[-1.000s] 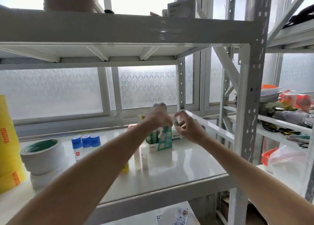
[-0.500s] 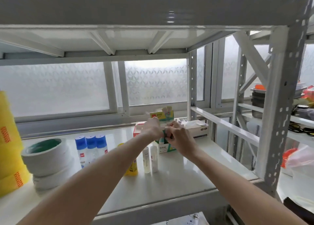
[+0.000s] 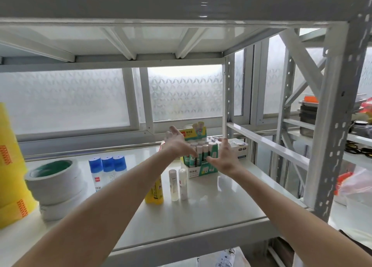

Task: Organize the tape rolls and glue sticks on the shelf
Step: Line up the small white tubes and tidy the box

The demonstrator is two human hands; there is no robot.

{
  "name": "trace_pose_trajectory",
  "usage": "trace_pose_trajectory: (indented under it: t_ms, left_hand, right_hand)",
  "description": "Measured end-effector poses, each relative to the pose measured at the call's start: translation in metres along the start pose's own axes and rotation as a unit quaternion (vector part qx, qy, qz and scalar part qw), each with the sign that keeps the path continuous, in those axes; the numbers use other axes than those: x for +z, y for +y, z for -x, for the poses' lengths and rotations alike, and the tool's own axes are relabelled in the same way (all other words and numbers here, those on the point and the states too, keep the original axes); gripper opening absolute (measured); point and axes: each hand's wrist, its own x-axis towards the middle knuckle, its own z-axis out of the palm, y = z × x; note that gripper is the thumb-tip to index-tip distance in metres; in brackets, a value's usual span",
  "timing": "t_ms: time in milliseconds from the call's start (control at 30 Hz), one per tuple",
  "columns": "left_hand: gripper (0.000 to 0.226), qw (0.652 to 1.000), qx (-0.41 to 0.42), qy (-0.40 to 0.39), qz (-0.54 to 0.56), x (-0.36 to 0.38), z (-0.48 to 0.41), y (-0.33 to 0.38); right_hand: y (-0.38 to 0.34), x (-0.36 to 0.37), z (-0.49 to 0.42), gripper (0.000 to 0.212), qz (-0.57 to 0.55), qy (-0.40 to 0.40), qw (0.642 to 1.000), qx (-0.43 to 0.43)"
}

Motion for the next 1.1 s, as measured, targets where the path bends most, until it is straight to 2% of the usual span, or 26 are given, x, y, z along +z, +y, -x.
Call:
trace_pose_trajectory:
  t_ms: [67,133,200,233,767,900,1000,1100]
  left_hand:
    - [0.129,0.995,-0.019,-0.051,0.088,0.001,0.002,0.001]
    - [0.097,0.978,-0.038,-0.123,0.162,0.006,0.003,0.001]
    - [0.061,0.970,-0.035,-0.167,0.173,0.011,0.004,0.001]
    - [0.055,0.968,-0.035,-0.170,0.179,0.012,0.003,0.002]
    - [0.061,0.930,-0.094,-0.246,0.255,0.022,0.042,0.055]
    - [0.048,0.929,-0.079,-0.254,0.258,0.024,0.063,0.065]
    - [0.030,0.926,-0.072,-0.255,0.270,0.027,0.077,0.065]
    - [0.028,0.922,-0.055,-0.258,0.283,0.025,0.091,0.059]
  right_hand:
    - [0.004,0.004,-0.001,0.065,-0.034,-0.042,0.998,0.030]
    - [0.004,0.007,0.000,0.048,-0.020,-0.039,0.999,0.025]
    - [0.002,0.007,0.000,0.036,-0.019,-0.023,0.999,0.015]
    - [0.001,0.006,0.001,0.034,-0.015,-0.016,1.000,0.008]
    - [0.008,-0.046,0.053,0.023,-0.057,-0.021,0.998,-0.002]
    - [0.008,-0.063,0.068,0.022,-0.046,-0.025,0.999,0.002]
    - [0.004,-0.070,0.082,0.020,-0.028,-0.022,0.999,-0.007]
    - [-0.001,-0.072,0.095,0.019,-0.001,-0.001,1.000,-0.021]
